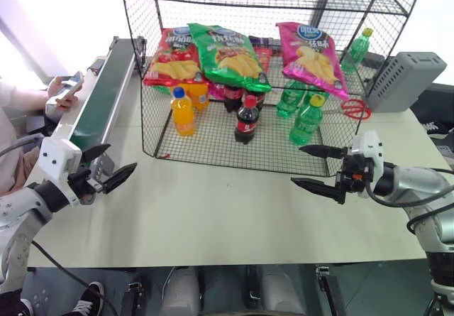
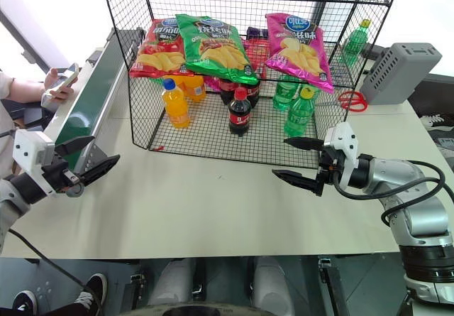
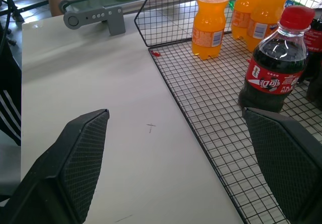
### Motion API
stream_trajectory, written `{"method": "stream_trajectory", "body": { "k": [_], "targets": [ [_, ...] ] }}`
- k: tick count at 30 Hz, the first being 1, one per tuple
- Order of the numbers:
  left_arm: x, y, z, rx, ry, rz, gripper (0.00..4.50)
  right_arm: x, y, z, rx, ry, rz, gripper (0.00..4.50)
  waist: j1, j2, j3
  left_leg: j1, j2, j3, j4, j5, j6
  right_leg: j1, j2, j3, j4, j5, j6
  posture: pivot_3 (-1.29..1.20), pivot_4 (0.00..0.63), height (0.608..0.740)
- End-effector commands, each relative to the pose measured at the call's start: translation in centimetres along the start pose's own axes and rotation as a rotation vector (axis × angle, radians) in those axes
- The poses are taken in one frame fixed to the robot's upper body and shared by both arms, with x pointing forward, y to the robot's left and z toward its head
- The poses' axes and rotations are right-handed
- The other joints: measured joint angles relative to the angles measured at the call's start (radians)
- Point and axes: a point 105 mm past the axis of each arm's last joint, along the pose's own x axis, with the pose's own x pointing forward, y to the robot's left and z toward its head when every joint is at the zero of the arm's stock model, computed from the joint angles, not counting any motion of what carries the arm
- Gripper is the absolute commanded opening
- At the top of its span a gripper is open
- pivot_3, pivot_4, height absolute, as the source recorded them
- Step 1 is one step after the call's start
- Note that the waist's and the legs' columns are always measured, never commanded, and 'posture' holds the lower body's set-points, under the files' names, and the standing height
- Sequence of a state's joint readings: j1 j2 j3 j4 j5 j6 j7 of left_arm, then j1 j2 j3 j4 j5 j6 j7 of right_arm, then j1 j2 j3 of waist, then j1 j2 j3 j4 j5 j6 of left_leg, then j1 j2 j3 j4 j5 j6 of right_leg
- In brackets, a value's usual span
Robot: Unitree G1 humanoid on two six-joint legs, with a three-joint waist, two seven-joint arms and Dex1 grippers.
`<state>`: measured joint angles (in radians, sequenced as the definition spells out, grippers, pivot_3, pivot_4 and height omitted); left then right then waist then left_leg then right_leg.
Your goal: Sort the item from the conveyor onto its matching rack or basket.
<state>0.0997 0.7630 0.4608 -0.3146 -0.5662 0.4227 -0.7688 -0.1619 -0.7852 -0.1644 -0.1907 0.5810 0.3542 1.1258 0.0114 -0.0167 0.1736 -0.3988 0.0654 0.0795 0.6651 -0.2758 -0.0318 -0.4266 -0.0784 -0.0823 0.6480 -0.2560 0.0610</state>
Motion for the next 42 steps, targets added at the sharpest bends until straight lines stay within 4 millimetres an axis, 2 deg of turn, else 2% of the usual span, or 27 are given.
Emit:
{"method": "stream_trajectory", "body": {
  "k": [1, 7, 34, 42],
  "targets": [
    [-0.2, 0.5, 1.1, 0.062, -0.032, 0.012, 4.41, -0.1, -0.4, 0.8, -0.049, -0.027, -0.014, 4.44, 0.000, 0.000, 0.000, 0.000, 0.000, 0.000, 0.000, 0.000, 0.000, 0.000, 0.000, 0.000, 0.000, 0.000, 0.000, 0.00, 0.150, 0.740],
    [0.0, 1.3, 1.5, 0.112, -0.041, 0.059, 4.41, 0.0, -0.5, 0.8, -0.051, -0.030, -0.021, 4.44, 0.001, 0.000, 0.000, 0.000, 0.000, 0.000, 0.000, 0.000, 0.000, 0.000, 0.000, 0.000, 0.000, 0.000, 0.000, 0.00, 0.150, 0.740],
    [-0.2, 0.4, -0.1, 0.110, -0.013, 0.004, 4.41, 0.7, -1.2, 0.2, -0.079, -0.008, 0.006, 4.44, 0.000, 0.000, 0.000, 0.000, 0.000, 0.000, 0.000, 0.000, 0.000, 0.000, 0.000, 0.000, 0.000, 0.000, 0.000, 0.00, 0.150, 0.740],
    [-0.2, 0.5, 0.7, 0.074, -0.067, 0.024, 4.41, 0.9, -1.4, 0.2, -0.099, -0.003, 0.011, 4.44, 0.000, 0.000, 0.000, 0.000, 0.000, 0.000, 0.000, 0.000, 0.000, 0.000, 0.000, 0.000, 0.000, 0.000, 0.000, 0.00, 0.150, 0.740]
  ]
}}
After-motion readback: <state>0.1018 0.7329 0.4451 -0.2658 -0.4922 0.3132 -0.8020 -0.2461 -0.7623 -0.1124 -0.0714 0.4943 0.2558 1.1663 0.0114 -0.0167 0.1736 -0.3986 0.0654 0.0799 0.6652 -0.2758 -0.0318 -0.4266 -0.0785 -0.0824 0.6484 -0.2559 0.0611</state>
